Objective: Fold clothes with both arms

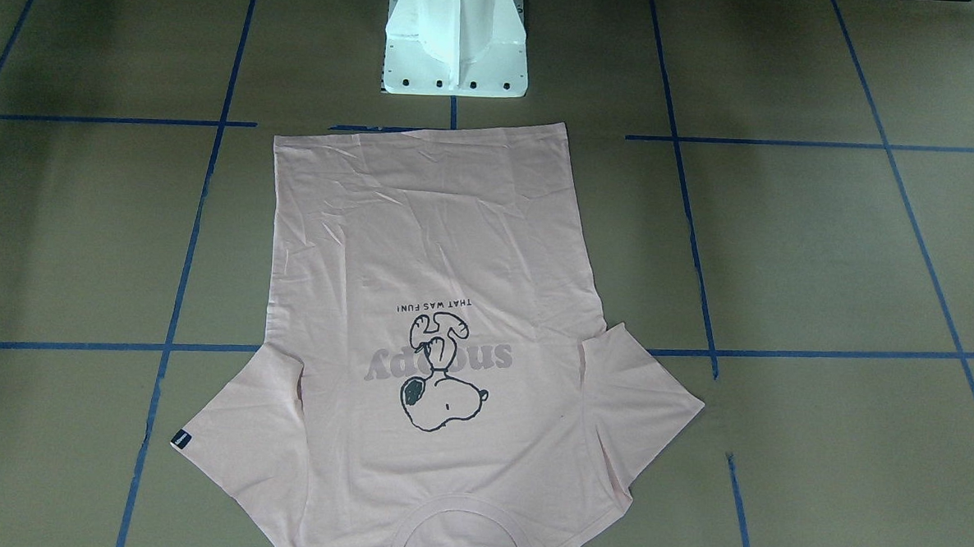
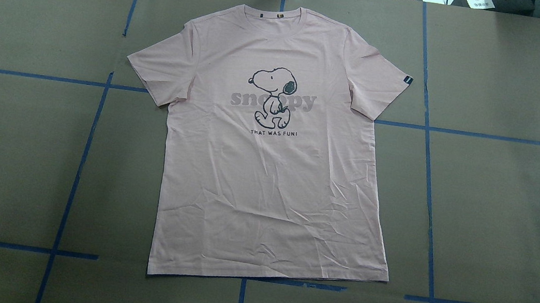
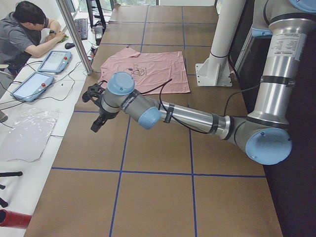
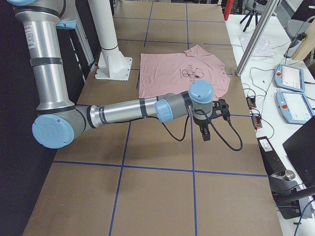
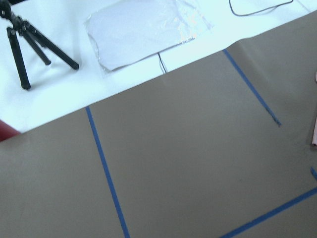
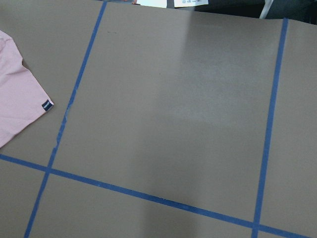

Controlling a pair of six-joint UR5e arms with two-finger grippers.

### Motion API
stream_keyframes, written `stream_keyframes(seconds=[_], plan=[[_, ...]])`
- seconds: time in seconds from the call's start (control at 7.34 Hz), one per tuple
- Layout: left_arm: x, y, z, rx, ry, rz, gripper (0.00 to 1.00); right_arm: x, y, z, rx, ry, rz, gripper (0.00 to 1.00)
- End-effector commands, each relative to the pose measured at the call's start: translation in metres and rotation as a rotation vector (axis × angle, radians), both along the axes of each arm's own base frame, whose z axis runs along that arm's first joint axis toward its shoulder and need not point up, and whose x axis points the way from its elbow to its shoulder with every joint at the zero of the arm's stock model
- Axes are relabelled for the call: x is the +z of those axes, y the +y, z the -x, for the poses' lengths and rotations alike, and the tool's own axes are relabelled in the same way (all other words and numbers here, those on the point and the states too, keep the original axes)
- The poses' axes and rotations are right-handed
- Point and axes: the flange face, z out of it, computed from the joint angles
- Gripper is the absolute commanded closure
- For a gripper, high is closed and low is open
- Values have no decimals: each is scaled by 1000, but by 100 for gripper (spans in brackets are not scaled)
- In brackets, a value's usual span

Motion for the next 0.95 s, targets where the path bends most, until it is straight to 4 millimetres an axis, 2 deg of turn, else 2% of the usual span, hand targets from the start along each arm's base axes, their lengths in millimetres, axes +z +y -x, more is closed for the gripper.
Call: stream_keyframes(seconds=[0.0,0.14,0.27,0.41,0.68,0.82], plan=[[-18,-19,-27,6,45,-30,0,-46,-50,54,-35,-41,-3,1],[-16,-19,-33,16,45,-37,0,-69,-77,77,-13,-50,42,1],[-20,-18,-34,17,47,-47,0,-90,-94,102,19,-31,68,1],[-23,-17,-39,27,47,-56,0,-107,-100,128,37,-22,86,1],[-20,-15,-62,64,49,-90,0,-140,-107,184,101,6,125,4],[-21,-15,-63,66,49,-93,0,-136,-109,211,159,-18,100,4]])
